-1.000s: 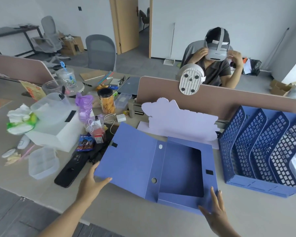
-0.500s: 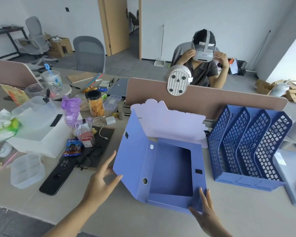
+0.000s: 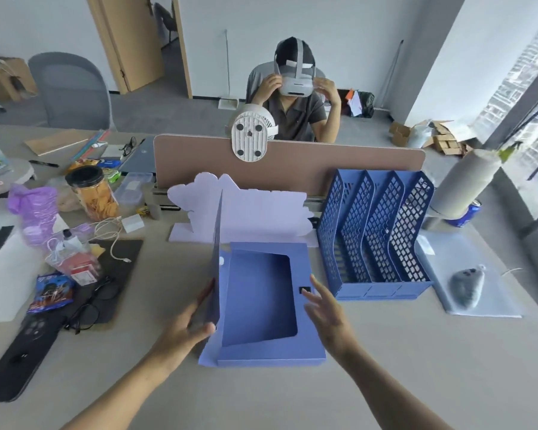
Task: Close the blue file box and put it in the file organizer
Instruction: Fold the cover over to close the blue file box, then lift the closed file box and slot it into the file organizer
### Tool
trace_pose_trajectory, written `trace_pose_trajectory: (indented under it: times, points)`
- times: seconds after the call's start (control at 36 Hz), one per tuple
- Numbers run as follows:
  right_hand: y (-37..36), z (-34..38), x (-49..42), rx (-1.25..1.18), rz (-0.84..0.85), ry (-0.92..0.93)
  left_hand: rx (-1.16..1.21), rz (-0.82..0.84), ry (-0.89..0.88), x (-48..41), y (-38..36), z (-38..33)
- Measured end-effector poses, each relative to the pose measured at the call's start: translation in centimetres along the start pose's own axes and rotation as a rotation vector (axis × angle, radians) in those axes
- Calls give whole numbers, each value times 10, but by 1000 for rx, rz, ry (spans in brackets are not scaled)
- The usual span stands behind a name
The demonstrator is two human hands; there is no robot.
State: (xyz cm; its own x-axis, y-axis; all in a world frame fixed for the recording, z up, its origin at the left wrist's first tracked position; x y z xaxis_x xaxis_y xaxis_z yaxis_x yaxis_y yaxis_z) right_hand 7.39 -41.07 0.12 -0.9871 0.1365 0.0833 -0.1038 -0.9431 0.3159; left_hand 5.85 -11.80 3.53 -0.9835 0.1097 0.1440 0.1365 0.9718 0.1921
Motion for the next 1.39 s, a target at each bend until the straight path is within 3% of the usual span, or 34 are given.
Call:
trace_pose_trajectory:
  times: [0.25, 0.44, 0.56, 0.86, 1.17, 1.39]
  points:
    - [-12, 38, -6, -100, 57, -29, 6, -248, 149, -46, -19, 19]
    - [-21, 26, -13, -46, 30, -132, 77, -173, 487, -68, -19, 63]
    - [-21, 24, -11, 6, 26, -137, 62, -61, 413, -74, -38, 63]
    - [0, -7, 3, 272, -65, -204, -220, -100, 401, -75, -75, 74]
    - [1, -56, 17, 278, -86, -335, -587, -63, 398, -79, -90, 83]
    - [1, -71, 11, 353, -62, -357, -705, -96, 410, -81, -104, 80]
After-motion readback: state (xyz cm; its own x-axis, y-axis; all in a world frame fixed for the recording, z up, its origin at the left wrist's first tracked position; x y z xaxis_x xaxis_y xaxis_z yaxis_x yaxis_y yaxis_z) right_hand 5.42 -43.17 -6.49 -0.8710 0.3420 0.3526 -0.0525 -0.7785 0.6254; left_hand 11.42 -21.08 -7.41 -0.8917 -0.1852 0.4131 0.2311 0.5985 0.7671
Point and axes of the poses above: each hand's wrist, its own x-axis away from the middle knuckle, its own y-axis out of the back of the hand, z = x × y, the point moved 4 cm from there along -x, towards the middle knuckle, and after that the axes turned 7 degrees about -z, right-handed, at the moved point
